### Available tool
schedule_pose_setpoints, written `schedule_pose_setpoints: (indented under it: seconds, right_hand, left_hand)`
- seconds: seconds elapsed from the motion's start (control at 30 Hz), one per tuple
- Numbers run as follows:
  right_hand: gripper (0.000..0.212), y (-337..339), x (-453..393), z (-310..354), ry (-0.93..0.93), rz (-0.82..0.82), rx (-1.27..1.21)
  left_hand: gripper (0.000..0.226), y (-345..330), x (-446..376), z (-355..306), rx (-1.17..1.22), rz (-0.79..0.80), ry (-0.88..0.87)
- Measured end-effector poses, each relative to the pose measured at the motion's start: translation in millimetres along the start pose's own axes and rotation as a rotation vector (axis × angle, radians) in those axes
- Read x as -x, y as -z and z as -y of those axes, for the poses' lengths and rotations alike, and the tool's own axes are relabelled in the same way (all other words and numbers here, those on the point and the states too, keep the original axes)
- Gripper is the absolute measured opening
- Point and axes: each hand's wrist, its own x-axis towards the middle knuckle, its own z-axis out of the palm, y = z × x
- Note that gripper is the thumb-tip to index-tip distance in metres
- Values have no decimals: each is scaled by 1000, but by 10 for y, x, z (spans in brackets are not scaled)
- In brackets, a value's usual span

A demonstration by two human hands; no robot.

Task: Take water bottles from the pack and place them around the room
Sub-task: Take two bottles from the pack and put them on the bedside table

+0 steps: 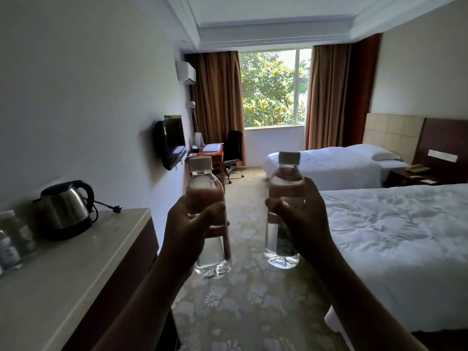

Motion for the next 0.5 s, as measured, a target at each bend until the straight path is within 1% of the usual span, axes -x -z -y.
schedule_pose_setpoints:
  seconds: [0.13,0.23,0.33,0.4,0.5]
  right_hand:
    - [62,-92,-738,-398,24,36,22]
    - [63,-161,-1166,-670,18,34,16]
    - [69,-240,-1575,-984,18,46,45]
    - [72,-320,-1847,-1248,13,42,42]
    - [68,-494,-2262,-1728,9,45,53]
  left_hand:
    - [26,-161,-693,274,-41,-20,-15]
    - [26,-245,-1154,460,-51,-19,-14]
    - [27,-311,-1639,694,-49,-21,-12]
    - [27,-341,-1969,912,-45,-14,-29]
    - [26,-366,-2472,1335,-30,-7,-31]
